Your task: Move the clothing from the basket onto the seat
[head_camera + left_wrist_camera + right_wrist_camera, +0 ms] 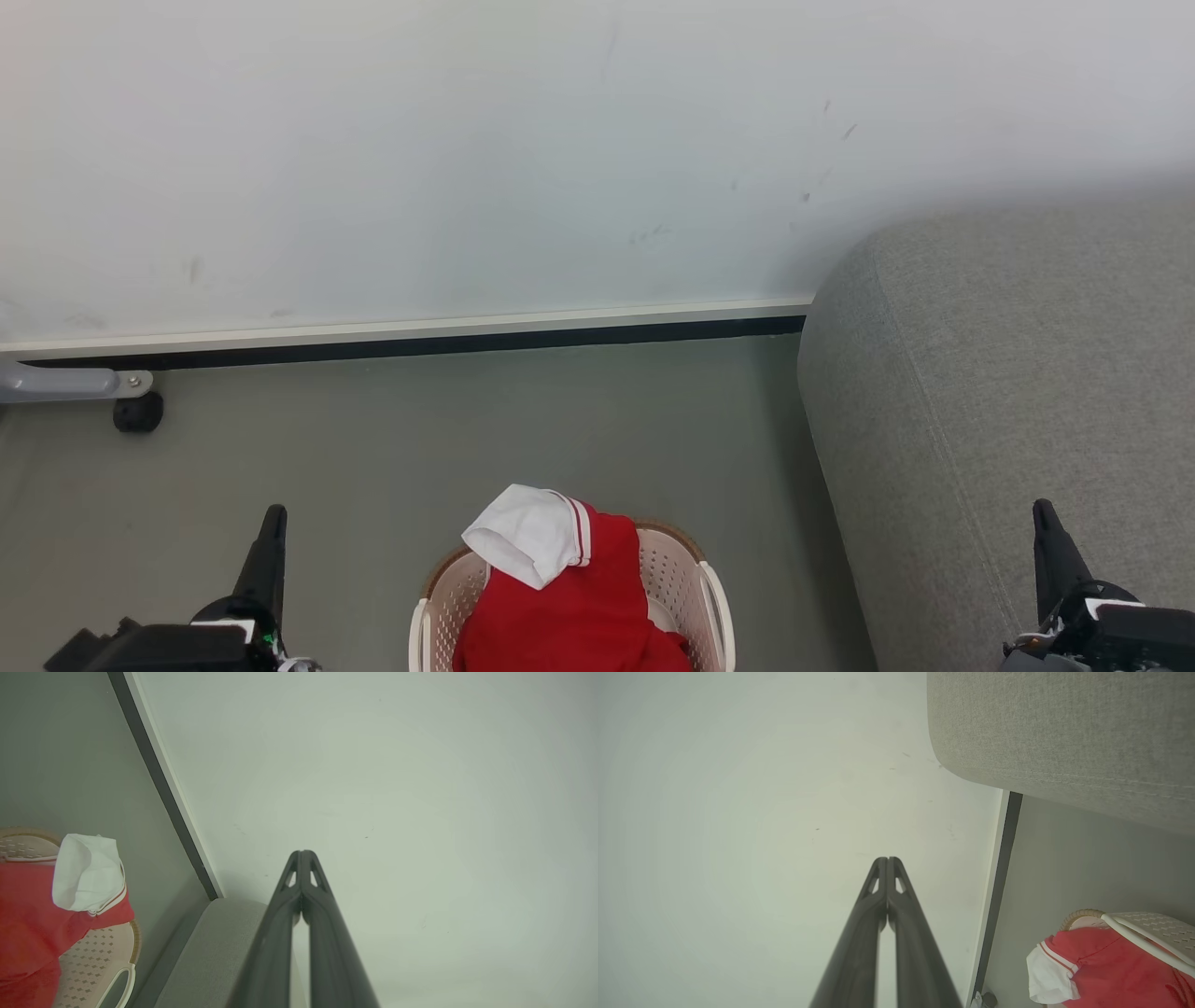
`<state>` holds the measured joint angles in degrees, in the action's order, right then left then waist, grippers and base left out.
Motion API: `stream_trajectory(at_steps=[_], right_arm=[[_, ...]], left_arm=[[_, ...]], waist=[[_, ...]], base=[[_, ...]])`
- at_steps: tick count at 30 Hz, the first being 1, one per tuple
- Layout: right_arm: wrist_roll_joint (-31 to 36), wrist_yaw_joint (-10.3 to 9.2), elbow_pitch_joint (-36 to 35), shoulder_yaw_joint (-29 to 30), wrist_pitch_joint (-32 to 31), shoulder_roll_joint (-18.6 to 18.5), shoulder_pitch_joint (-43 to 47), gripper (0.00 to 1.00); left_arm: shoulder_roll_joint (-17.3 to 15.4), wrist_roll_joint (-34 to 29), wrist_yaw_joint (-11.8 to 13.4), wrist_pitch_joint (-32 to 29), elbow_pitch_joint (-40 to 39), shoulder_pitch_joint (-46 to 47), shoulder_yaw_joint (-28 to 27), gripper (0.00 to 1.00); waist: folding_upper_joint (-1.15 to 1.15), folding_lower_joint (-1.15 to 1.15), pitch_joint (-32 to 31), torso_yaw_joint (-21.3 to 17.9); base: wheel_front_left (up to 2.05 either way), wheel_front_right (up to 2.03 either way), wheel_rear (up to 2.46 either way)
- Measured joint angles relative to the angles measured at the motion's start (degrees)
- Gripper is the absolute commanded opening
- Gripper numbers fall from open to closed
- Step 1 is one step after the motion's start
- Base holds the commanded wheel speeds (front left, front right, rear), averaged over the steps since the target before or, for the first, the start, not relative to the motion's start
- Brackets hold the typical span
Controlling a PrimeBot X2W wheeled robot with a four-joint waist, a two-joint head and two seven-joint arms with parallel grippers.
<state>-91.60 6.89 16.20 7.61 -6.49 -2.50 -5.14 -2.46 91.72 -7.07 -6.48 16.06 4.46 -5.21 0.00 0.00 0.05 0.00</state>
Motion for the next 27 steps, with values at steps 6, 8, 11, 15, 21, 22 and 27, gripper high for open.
stream_trajectory(at_steps=[6, 8, 11, 15, 21, 22, 27], right_arm=[[0.0, 0.00, 0.0, 0.0, 0.0, 0.0, 0.0, 0.00], [0.0, -0.09, 1.0, -0.1, 0.0, 0.2, 0.4, 0.00], [0.0, -0.10, 2.8, -0.3, 0.0, 0.9, 2.0, 1.00], [0.0, -0.18, 2.9, -0.6, 0.5, 1.1, 2.6, 1.00], [-0.2, -0.18, 2.3, -1.4, 1.5, 1.1, 2.5, 1.00], [-0.2, -0.18, 2.2, -1.5, 1.7, 1.1, 2.4, 1.00], [-0.2, -0.16, 1.5, -2.2, 2.7, 1.1, 2.2, 1.00]], left_arm=[[0.0, 0.0, 0.0, 0.0, 0.0, 0.0, 0.0, 0.00], [0.2, 0.0, 0.1, 0.0, 0.9, -0.5, 0.1, 0.00], [0.7, 0.0, 0.1, 0.0, 2.7, -2.2, 0.2, 1.00], [0.7, 0.0, 0.1, 0.3, 3.0, -2.7, 0.5, 1.00], [0.7, 0.0, 0.1, 1.1, 2.5, -2.6, 0.8, 1.00], [0.7, 0.0, 0.1, 1.4, 2.4, -2.6, 1.0, 1.00], [0.7, -0.5, 0.1, 2.5, 1.8, -2.5, 1.7, 1.00]], waist=[[0.00, 0.00, 0.0, 0.0], [0.00, 0.00, 0.0, 0.0], [0.00, 0.00, 0.0, 0.0], [0.00, 0.00, 0.0, 0.0], [0.00, 0.00, 0.0, 0.0], [0.00, 0.00, 0.0, 0.0], [0.00, 0.00, 0.0, 0.0]], base=[[0.00, 0.00, 0.00], [0.00, 0.00, 0.00], [0.00, 0.00, 0.00], [0.00, 0.00, 0.00], [0.00, 0.00, 0.00], [0.00, 0.00, 0.00], [0.00, 0.00, 0.00]])
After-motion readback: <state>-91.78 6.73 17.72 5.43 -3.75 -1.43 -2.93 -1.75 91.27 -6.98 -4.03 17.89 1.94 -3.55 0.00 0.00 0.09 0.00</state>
